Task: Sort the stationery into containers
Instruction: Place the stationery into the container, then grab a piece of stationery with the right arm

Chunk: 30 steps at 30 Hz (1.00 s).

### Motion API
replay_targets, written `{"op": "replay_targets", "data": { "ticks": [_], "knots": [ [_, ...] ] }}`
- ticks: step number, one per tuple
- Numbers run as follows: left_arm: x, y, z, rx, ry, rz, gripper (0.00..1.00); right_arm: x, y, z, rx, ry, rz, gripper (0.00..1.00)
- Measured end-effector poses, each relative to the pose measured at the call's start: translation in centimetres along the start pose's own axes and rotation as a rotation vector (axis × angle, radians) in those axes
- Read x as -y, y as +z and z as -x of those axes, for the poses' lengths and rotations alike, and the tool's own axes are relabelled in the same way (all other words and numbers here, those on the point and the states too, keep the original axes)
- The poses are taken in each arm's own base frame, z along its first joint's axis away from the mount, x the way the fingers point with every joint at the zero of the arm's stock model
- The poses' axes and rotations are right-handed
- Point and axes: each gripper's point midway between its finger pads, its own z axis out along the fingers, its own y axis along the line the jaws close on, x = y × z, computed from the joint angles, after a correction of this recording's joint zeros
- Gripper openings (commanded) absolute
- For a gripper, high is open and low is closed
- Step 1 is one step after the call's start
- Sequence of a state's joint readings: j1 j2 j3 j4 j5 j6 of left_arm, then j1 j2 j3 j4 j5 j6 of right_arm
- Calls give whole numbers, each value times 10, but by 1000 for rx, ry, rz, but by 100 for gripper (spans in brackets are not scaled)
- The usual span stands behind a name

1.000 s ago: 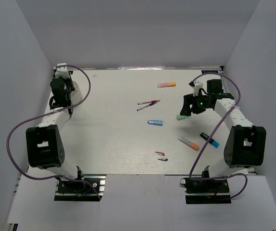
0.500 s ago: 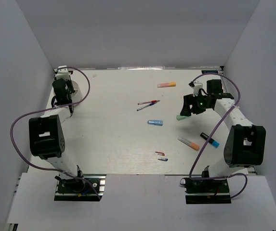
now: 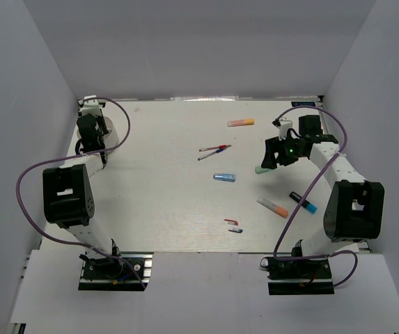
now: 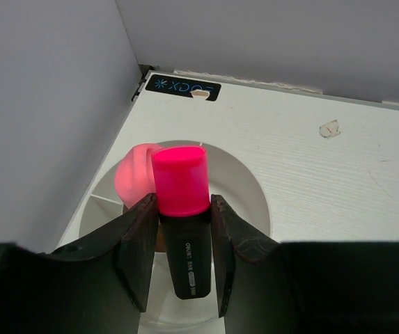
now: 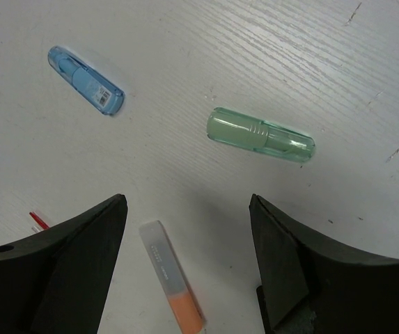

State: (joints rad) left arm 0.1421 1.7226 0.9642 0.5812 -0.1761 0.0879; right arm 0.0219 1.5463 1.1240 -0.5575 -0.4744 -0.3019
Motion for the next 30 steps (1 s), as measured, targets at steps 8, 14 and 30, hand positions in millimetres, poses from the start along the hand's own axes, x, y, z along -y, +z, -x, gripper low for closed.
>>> {"op": "replay_targets", "data": {
  "ticks": [8,14,30],
  "knots": [
    [2,-1,-7,-27,-23,-6,71,-2,-2,-11,-43,-19,13,81],
    [4,-6,-7,-48,-41,-15,72,-4,-4,-20,-78,-29,20,80],
    [57,-75,99,-61,44,-444,89,9,-43,-52,-256,-153,-103,73]
  ]
}}
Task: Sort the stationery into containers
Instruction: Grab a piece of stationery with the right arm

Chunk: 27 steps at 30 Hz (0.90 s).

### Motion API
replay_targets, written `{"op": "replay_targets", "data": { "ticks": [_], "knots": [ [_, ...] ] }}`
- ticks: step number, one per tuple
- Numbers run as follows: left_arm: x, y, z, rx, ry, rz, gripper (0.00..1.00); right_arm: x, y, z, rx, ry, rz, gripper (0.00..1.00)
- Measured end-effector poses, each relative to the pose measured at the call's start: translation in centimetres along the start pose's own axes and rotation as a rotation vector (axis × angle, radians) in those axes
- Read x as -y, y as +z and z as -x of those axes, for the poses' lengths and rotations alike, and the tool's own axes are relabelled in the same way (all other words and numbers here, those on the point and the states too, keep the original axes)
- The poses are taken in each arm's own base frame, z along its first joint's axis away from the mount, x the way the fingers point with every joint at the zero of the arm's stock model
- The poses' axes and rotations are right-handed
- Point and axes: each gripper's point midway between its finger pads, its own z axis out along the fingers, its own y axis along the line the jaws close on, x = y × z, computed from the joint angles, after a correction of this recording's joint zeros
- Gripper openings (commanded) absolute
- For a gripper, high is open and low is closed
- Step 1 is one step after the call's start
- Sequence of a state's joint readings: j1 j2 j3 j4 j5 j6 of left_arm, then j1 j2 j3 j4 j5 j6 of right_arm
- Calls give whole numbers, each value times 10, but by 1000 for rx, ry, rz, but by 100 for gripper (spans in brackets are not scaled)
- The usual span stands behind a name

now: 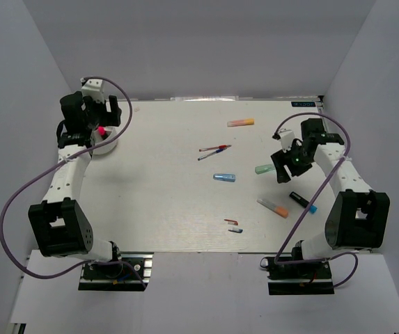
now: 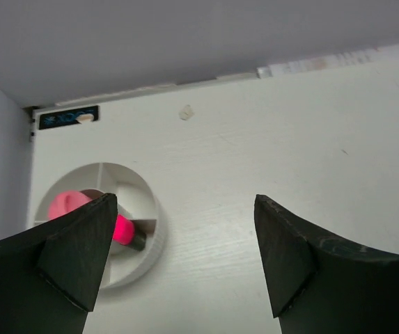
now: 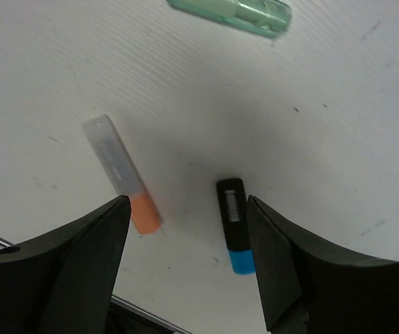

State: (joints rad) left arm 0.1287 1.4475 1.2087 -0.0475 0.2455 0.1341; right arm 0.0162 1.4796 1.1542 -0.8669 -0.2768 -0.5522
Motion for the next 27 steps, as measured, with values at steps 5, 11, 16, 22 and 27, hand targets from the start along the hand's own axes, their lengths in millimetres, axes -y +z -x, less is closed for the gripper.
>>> {"op": "replay_targets", "data": {
  "ticks": [5,11,16,22,27],
  "knots": [
    [31,-12,-20,-92,0,-164,90,29,-4,-37,-123,6,-121,74],
    [57,-23,-33,-131,16,-302,89,39,-4,-79,-254,28,-130,76],
    [66,-26,-36,-141,18,-347,87,34,9,-95,-308,24,-79,75],
    [69,-26,-34,-132,12,-360,85,34,27,-106,-359,37,-35,67],
    [68,-25,-32,-125,12,-357,84,40,38,-106,-360,36,-35,53]
  ]
}}
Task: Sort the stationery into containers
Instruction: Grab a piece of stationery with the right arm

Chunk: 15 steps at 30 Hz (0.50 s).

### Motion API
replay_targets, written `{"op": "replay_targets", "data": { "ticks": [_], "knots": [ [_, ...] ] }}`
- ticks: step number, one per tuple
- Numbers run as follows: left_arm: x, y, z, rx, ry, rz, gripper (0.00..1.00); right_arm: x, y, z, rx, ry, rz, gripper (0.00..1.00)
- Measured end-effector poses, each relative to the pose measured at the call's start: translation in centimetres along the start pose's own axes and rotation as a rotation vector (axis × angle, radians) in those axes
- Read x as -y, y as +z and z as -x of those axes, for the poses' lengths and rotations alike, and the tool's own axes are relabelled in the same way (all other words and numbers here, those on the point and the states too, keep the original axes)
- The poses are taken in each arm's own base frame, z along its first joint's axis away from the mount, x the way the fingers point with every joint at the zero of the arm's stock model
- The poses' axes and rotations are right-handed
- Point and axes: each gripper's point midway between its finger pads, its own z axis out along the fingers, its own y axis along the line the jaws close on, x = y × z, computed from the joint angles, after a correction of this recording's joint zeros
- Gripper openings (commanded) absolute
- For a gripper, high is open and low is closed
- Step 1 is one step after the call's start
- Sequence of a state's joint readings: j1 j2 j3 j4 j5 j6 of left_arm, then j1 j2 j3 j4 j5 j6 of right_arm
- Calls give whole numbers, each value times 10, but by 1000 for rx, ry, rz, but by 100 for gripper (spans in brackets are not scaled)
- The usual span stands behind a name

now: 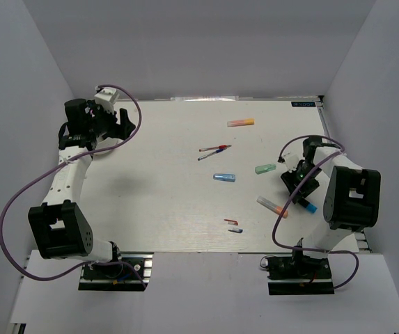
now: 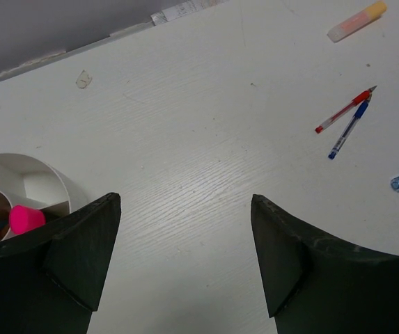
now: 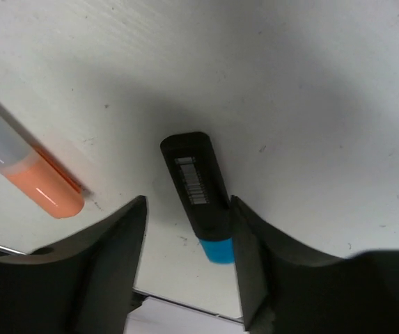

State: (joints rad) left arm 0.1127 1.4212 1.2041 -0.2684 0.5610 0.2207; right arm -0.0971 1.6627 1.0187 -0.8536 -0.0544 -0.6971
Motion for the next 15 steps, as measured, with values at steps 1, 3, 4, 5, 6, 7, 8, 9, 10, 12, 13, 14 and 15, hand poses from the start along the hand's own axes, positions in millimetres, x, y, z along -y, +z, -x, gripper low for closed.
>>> {"op": "replay_targets", "data": {
  "ticks": [1,3,4,5,6,7,8,9,10,12,13,14,15],
  "knots": [
    [0,0,1,2,1,0,84,1,1,1,0,-1,-1,51],
    [0,0,2,6,4,1,84,4,5,2,-1,-7,-6,47],
    [-1,0,2,6,4,2,84,5,6,2,-3,-10,-8,46],
    [-1,0,2,6,4,2,84,6,8,2,-3,-14,-9,46],
    [-1,0,2,7,5,3,84,7,9,3,-4,-16,-12,45],
    [-1,0,2,7,5,5,84,8,10,2,-4,-18,-16,45],
    [-2,0,2,8,5,7,84,9,12,2,-6,-20,-22,45],
    [-2,0,3,10,7,8,84,9,12,2,-6,-20,-24,47],
    [-2,0,3,11,8,8,84,9,12,2,-7,-21,-26,47],
    [-2,0,3,11,8,8,84,9,12,2,-7,-22,-28,48],
    [-2,0,3,11,8,9,84,10,12,2,-7,-23,-29,47],
    [-2,0,3,11,7,8,84,10,12,3,-6,-24,-31,46],
    [-2,0,3,11,7,8,84,10,12,3,-5,-25,-34,43]
  ]
}}
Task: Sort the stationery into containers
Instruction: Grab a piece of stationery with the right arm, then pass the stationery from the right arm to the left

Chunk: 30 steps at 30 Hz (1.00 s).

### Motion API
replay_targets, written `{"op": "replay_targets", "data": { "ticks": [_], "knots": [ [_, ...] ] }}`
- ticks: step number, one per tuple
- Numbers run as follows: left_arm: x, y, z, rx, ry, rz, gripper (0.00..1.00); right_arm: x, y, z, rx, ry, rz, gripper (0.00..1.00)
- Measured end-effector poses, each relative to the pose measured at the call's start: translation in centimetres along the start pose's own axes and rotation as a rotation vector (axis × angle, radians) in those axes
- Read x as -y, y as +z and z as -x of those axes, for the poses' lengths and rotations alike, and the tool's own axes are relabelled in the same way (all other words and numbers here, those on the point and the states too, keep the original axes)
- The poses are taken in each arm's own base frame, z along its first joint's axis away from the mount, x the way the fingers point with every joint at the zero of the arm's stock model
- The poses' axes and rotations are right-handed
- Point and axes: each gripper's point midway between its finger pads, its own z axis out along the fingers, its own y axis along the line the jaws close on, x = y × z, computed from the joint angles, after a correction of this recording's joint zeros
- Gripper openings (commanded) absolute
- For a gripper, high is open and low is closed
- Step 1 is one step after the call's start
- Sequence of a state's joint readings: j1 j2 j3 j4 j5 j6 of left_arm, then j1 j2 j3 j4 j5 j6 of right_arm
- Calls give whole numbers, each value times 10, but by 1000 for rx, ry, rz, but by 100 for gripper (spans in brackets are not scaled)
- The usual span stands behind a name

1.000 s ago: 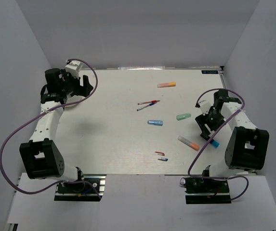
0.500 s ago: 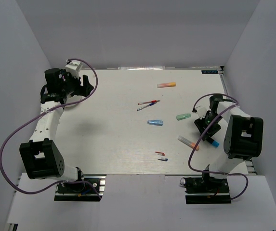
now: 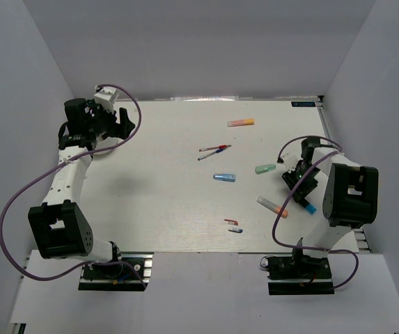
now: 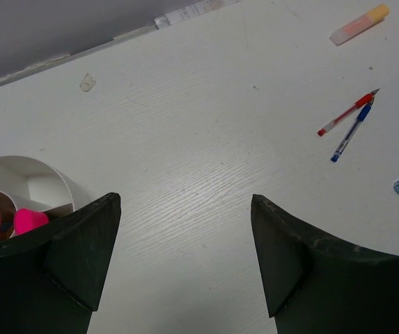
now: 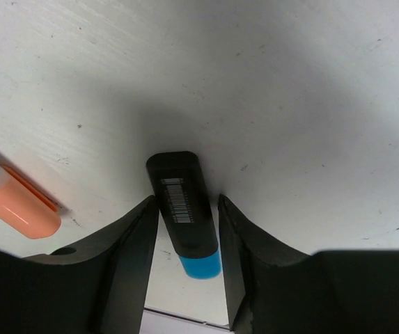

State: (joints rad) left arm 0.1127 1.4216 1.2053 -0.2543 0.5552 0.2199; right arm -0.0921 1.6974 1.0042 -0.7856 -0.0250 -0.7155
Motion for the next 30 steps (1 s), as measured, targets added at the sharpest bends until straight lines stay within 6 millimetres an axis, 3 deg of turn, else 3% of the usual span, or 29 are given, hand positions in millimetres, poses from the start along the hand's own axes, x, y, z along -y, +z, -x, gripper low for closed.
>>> {"op": "replay_targets", "data": {
  "ticks": [2,5,8,11,16,18,20,23,24,28,30],
  "knots": [
    [0,0,0,0,-1,0,83,2,0,1,2,-4,-8,33],
    [3,0,3,11,4,-17,82,1,-1,3,8,-3,-6,8],
    [9,1,7,42,22,-51,80,-1,-7,11,35,9,18,0],
    [18,0,11,59,52,-98,78,4,-34,37,109,22,28,0],
    [46,-1,24,105,200,-199,74,20,-109,106,350,14,3,0],
    [74,-2,34,143,327,-265,73,16,-134,127,424,6,31,0],
    [105,0,42,181,457,-336,71,7,-143,141,466,0,79,0],
    [163,5,44,230,645,-463,69,-14,-132,150,442,27,201,0],
    [190,6,41,254,728,-522,68,-21,-125,153,423,39,247,0],
    [279,5,0,310,993,-728,64,-48,-99,166,352,96,399,0],
    [306,2,-24,341,1115,-795,62,-62,-92,168,316,118,446,0]
  ]
}}
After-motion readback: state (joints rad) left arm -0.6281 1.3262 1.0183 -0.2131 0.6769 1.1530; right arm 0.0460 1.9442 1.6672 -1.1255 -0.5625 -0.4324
